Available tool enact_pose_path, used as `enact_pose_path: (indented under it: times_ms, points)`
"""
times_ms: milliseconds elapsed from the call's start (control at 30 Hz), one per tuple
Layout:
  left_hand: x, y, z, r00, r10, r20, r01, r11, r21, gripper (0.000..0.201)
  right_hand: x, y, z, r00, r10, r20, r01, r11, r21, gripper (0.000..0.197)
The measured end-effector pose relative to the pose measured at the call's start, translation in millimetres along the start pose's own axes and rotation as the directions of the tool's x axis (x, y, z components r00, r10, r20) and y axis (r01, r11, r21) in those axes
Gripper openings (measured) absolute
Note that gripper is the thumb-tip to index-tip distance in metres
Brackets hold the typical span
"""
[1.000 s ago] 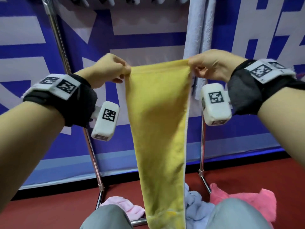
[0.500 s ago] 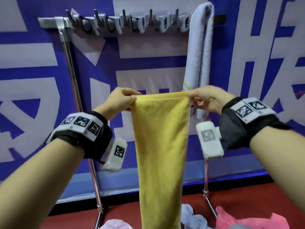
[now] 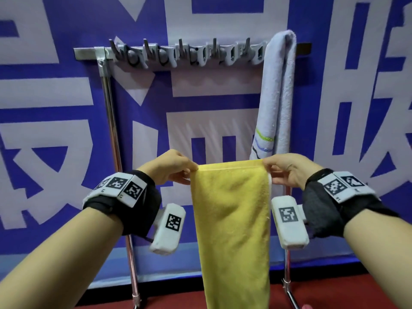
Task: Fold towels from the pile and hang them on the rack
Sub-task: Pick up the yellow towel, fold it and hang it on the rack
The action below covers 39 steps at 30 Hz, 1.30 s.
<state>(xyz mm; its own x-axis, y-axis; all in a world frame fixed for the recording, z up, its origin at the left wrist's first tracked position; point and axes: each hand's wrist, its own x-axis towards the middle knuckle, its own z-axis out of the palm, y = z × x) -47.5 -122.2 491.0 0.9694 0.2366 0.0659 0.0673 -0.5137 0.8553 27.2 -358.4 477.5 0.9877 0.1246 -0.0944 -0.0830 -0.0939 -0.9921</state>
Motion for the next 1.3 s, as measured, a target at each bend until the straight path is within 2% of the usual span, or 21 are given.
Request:
enact_pose_path:
  times_ms: [100,200,267,333,400,467,567,667,800,1000,1100,1300]
  points:
    - [0,2,11,0.990,-0.094,-0.106,0.080,0.988,-0.130,0.009,3,5,7,1.000,-0.018,-0.012,0.018,1.000,0.022,0.015]
    - [1,3,20,0.983,-0.140,-0.119,0.112,0.970,-0.214,0.006,5,8,14,0.999,-0.036,-0.027,0.037,0.998,0.050,0.014]
    - [3,3,23,0.983,-0.130,-0.131,0.113,0.985,-0.129,0.006,5,9,19,0.998,-0.048,-0.049,0.051,0.997,0.059,0.013]
    - [5,2,24,0.984,-0.084,-0.156,0.096,0.993,0.073,0.006,5,10,22,0.995,-0.068,-0.074,0.073,0.994,0.076,0.015]
    - [5,3,24,0.985,-0.049,-0.169,0.082,0.977,0.197,0.008,2,11,25,0.992,-0.090,-0.092,0.098,0.991,0.088,0.016]
    - [5,4,25,0.992,-0.081,-0.096,0.092,0.988,0.121,0.009,-1,13,31,0.989,-0.122,-0.086,0.130,0.987,0.090,0.017]
    - [0,10,31,0.985,-0.163,0.050,0.170,0.972,-0.162,0.010,-6,19,42,0.974,-0.224,-0.045,0.227,0.970,0.087,0.017]
    - [-3,16,42,0.982,-0.162,0.095,0.183,0.938,-0.295,0.007,-7,26,54,0.946,-0.321,-0.035,0.321,0.947,-0.023,0.016]
    - [-6,21,53,0.985,-0.158,0.075,0.174,0.933,-0.315,0.005,-11,31,64,0.913,-0.407,-0.035,0.397,0.905,-0.154,0.013]
    - [-6,23,57,0.986,-0.163,0.037,0.167,0.939,-0.301,0.006,-22,32,63,0.869,-0.488,-0.080,0.461,0.858,-0.227,0.008]
    - [-6,24,60,0.986,-0.163,0.020,0.162,0.947,-0.279,0.012,-25,33,63,0.858,-0.508,-0.077,0.476,0.842,-0.252,0.012]
    - [-6,24,66,0.993,-0.118,-0.018,0.110,0.966,-0.235,0.012,-22,42,64,0.813,-0.579,-0.058,0.537,0.785,-0.308,0.005]
